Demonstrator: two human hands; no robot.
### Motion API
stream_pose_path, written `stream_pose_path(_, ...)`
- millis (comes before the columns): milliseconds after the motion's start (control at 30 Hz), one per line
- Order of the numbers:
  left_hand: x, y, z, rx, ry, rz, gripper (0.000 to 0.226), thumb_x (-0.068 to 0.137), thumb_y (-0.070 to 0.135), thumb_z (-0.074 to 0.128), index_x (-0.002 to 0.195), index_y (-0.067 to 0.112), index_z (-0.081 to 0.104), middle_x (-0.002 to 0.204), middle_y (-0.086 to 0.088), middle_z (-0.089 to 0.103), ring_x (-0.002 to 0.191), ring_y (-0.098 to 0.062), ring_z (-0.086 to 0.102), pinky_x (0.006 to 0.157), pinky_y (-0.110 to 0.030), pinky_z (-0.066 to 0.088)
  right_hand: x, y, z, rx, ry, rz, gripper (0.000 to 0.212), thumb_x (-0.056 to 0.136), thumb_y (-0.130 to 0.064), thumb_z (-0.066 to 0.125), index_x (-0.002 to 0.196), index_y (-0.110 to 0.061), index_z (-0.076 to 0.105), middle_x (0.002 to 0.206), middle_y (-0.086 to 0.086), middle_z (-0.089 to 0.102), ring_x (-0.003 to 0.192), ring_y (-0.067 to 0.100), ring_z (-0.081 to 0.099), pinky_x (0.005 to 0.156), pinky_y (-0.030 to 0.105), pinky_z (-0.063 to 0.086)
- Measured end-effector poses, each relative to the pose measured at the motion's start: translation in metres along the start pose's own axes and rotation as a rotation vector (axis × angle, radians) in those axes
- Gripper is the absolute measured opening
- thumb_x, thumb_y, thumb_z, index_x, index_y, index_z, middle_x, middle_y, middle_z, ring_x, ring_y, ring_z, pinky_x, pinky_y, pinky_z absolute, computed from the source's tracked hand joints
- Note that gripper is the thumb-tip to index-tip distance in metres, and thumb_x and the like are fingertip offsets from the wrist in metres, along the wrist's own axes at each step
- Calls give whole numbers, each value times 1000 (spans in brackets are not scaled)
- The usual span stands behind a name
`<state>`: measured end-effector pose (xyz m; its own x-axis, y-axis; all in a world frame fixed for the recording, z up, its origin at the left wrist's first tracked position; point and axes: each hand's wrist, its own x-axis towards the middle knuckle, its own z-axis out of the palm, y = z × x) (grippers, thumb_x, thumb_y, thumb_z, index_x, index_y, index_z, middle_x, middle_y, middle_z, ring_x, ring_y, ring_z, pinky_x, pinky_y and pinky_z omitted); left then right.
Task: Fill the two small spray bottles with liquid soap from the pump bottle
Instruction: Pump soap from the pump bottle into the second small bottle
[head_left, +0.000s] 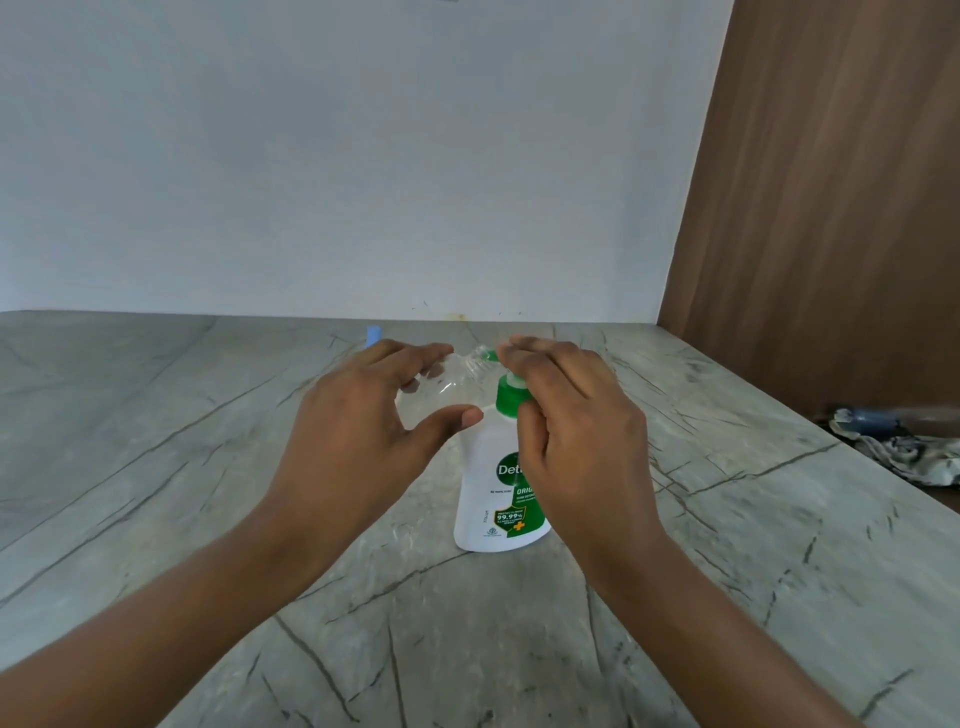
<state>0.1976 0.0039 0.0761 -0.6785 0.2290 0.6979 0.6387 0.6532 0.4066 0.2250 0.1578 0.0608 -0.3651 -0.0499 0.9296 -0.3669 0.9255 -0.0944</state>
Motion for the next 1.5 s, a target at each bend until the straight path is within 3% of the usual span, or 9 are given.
stream_pose_path(200, -4, -3, 3, 27, -14, 23, 58, 69, 59, 55, 116, 25, 64, 94, 18, 59, 77, -2, 56, 63, -12, 36, -1, 0, 2, -15, 11, -19, 37, 81, -11, 39, 99, -4, 70, 95, 8, 70, 84, 22, 67, 65, 24, 53)
stream_pose_path(400, -2, -5, 5, 22, -3, 22, 60, 69, 61, 52, 115, 23, 64, 96, 16, 60, 78, -5, 58, 63, -14, 39, 5, 0, 3, -84, -30, -23, 26, 72, -4, 57, 94, -7, 71, 89, 5, 70, 76, 20, 67, 55, 24, 51)
stream_pose_path(533, 2, -1, 4, -12, 30, 23, 58, 70, 58, 56, 116, 24, 63, 98, 14, 61, 82, -6, 59, 66, -24, 47, 15, 0, -1, -93, -49, -2, 26, 73, -4, 57, 95, -7, 70, 88, 5, 69, 72, 20, 65, 51, 27, 51)
stream_pose_path(667, 2, 3, 5, -25, 43, 19, 55, 74, 57, 63, 118, 25, 61, 98, 16, 59, 83, -6, 59, 72, -37, 54, 10, -2, -3, -142, -61, -15, 31, 75, -9, 54, 102, -8, 69, 98, 5, 69, 83, 18, 67, 56, 22, 51)
stream_pose_path(833, 2, 5, 3, -2, 39, 26, 54, 74, 51, 63, 120, 23, 61, 98, 17, 56, 84, -6, 58, 73, -32, 52, 9, -4, -6, -196, -95, -34, 33, 73, -10, 57, 104, -7, 68, 101, 5, 69, 89, 18, 66, 56, 20, 50)
stream_pose_path(933, 1, 5, 3, 17, 36, 22, 52, 76, 49, 63, 120, 22, 60, 99, 15, 57, 84, -6, 57, 72, -29, 49, 11, -2, -3, -216, -107, -74, 33, 79, -12, 45, 104, -7, 67, 99, 6, 67, 89, 18, 64, 57, 20, 49)
stream_pose_path(1033, 0, 5, 3, 20, 32, 12, 50, 77, 47, 63, 121, 22, 60, 104, 9, 62, 86, -9, 58, 76, -33, 51, 8, 2, 1, -210, -73, -115, 37, 81, -16, 40, 107, -5, 65, 102, 8, 65, 96, 19, 57, 63, 18, 48)
stream_pose_path(1233, -1, 4, 4, 30, 26, 35, 53, 78, 51, 55, 121, 21, 58, 104, 8, 61, 88, -10, 59, 75, -32, 50, -1, 5, 9, -134, -23, -176, 40, 90, -21, 46, 114, 7, 60, 110, 21, 62, 110, 25, 44, 97, 30, 36)
stream_pose_path(1500, -7, -1, 8, 78, 5, 60, 51, 82, 56, 56, 118, 21, 60, 98, 10, 60, 81, -7, 54, 67, -10, 34, -12, 3, 10, -35, -77, -118, 74, 99, -50, 16, 117, 7, 59, 115, 20, 60, 116, 28, 46, 100, 31, 36)
